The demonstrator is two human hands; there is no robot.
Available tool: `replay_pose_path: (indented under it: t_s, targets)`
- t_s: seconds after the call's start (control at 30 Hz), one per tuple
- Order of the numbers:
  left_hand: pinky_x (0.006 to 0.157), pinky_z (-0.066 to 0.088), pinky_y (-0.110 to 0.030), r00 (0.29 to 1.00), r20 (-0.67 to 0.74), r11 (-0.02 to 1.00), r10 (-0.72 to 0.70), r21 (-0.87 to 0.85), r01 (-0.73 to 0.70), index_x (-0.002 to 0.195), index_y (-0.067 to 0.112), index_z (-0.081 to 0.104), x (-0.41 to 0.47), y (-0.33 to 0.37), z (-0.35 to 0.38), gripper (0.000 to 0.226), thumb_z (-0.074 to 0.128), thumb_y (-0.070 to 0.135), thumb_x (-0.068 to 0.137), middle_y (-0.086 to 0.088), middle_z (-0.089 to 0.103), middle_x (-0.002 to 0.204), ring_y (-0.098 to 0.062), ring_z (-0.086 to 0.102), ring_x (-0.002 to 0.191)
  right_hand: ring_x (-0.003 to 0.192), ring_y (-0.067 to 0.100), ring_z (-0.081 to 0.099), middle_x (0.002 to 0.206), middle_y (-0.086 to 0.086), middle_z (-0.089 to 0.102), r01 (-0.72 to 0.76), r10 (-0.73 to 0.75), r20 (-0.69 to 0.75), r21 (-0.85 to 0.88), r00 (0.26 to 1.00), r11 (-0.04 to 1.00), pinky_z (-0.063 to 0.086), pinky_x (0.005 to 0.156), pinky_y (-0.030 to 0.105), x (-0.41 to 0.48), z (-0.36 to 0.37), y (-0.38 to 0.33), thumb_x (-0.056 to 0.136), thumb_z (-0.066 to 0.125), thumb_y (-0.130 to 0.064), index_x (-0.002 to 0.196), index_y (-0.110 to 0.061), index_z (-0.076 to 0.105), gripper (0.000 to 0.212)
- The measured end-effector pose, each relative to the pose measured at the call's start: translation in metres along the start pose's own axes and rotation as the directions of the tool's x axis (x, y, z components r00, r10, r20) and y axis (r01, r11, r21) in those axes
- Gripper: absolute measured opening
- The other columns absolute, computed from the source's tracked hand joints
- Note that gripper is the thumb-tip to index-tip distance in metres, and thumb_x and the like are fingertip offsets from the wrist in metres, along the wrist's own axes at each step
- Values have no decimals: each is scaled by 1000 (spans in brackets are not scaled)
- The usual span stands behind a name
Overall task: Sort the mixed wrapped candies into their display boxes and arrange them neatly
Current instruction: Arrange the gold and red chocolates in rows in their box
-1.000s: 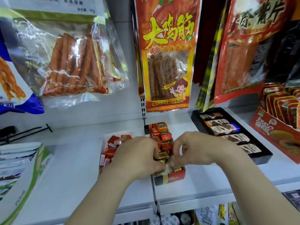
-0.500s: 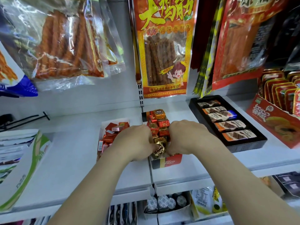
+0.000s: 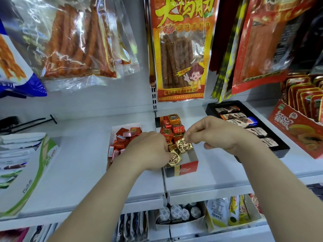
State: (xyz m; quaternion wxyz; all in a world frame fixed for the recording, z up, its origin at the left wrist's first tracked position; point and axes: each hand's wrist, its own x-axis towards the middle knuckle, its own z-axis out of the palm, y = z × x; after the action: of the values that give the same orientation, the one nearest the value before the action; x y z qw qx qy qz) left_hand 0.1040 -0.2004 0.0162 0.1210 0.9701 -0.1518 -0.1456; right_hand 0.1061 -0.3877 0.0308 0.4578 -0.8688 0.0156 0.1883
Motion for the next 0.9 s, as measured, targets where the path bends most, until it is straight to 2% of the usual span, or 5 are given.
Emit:
replay_pose_path:
  t_s: [0.27, 0.37, 0.57, 0.77, 0.9]
  targets:
    - [81, 46, -37, 999, -36, 972, 17, 234, -8, 101, 22, 69, 3, 9, 6, 22, 55, 34, 90, -2, 44, 93, -22, 38, 96, 70, 10, 57, 77, 4, 62, 89, -89, 32, 27, 995, 996, 48, 64, 20, -8, -2, -1, 89, 61, -11, 101, -17, 71, 17]
    - [78, 49, -37, 995, -103, 965, 11, 262, 16, 102, 24, 70, 3, 14, 6, 19, 60, 27, 87, 0, 48, 94, -22, 43, 100, 66, 12, 60, 72, 2, 61, 128, -128, 6, 5, 992, 992, 49, 62, 21, -10, 4, -3, 93, 54, -10, 102, -22, 72, 23]
    - [71, 54, -31, 998, -59, 996, -22, 84, 27, 91, 29, 77, 3, 5, 0, 14, 65, 32, 84, 9, 69, 86, -15, 61, 84, 66, 16, 70, 80, 8, 67, 128, -128, 4, 4, 992, 992, 58, 68, 27, -12, 5, 1, 92, 54, -7, 98, -19, 73, 24]
    - [78, 56, -32, 998, -38, 999, -40, -10, 40, 92, 27, 77, 4, 4, 1, 13, 67, 30, 84, 8, 71, 89, -12, 62, 85, 67, 21, 62, 74, 19, 65, 169, -169, 67, 5, 983, 986, 54, 63, 22, -16, 5, 1, 84, 69, -5, 100, -11, 71, 17]
    - [69, 53, -27, 993, -115, 1000, -28, -5, 28, 88, 30, 78, 4, 3, 1, 13, 67, 35, 83, 10, 71, 86, -11, 62, 82, 66, 17, 65, 79, 15, 67, 151, -155, 31, 110, 987, 982, 51, 59, 21, -15, 2, 3, 84, 69, -3, 100, -11, 68, 17]
